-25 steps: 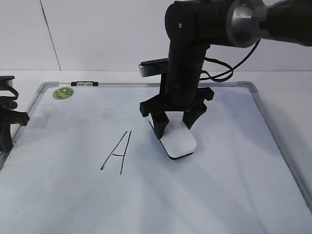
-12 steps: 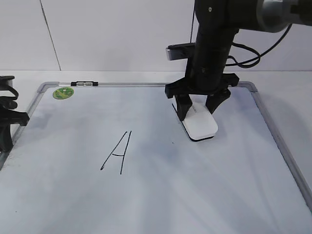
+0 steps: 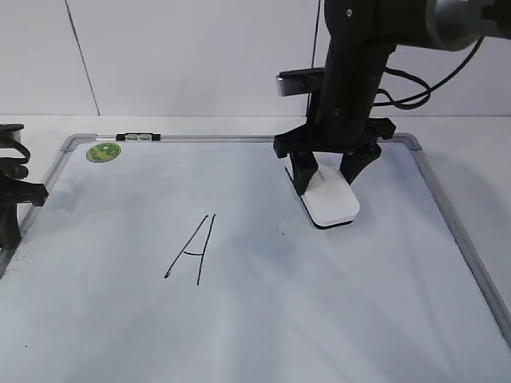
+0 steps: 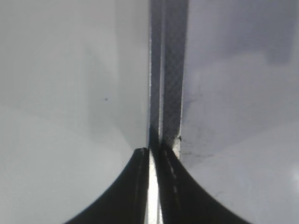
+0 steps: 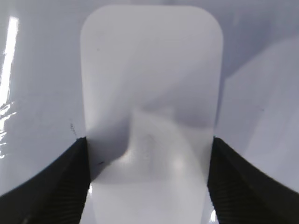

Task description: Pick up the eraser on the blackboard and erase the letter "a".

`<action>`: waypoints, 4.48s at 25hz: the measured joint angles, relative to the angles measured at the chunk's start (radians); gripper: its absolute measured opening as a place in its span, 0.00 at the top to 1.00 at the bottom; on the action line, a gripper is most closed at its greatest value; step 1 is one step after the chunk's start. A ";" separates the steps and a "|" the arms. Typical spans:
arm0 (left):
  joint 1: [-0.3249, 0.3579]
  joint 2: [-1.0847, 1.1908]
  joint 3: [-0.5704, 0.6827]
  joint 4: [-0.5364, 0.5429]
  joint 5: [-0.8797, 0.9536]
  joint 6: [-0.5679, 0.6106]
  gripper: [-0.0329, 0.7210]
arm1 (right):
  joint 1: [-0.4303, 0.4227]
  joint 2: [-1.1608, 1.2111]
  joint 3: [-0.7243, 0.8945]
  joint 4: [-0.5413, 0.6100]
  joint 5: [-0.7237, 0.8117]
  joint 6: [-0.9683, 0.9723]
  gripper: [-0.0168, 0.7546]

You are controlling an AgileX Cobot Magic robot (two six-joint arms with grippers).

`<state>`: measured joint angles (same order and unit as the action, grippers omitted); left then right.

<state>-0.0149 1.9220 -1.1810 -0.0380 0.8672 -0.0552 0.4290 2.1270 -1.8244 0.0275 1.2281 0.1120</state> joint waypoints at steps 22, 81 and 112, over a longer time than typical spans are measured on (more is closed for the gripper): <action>0.000 0.000 0.000 0.000 -0.002 0.000 0.89 | -0.019 -0.432 0.103 -0.112 0.018 0.096 0.25; 0.000 0.000 0.000 -0.013 0.000 0.000 0.89 | -0.287 -0.180 0.260 -0.056 -0.004 0.055 0.25; 0.000 0.000 0.000 -0.019 0.000 0.000 0.89 | -0.287 -0.085 0.258 -0.075 -0.008 0.044 0.25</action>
<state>-0.0149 1.9220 -1.1810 -0.0569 0.8672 -0.0552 0.1423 2.0419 -1.5662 -0.0475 1.2199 0.1564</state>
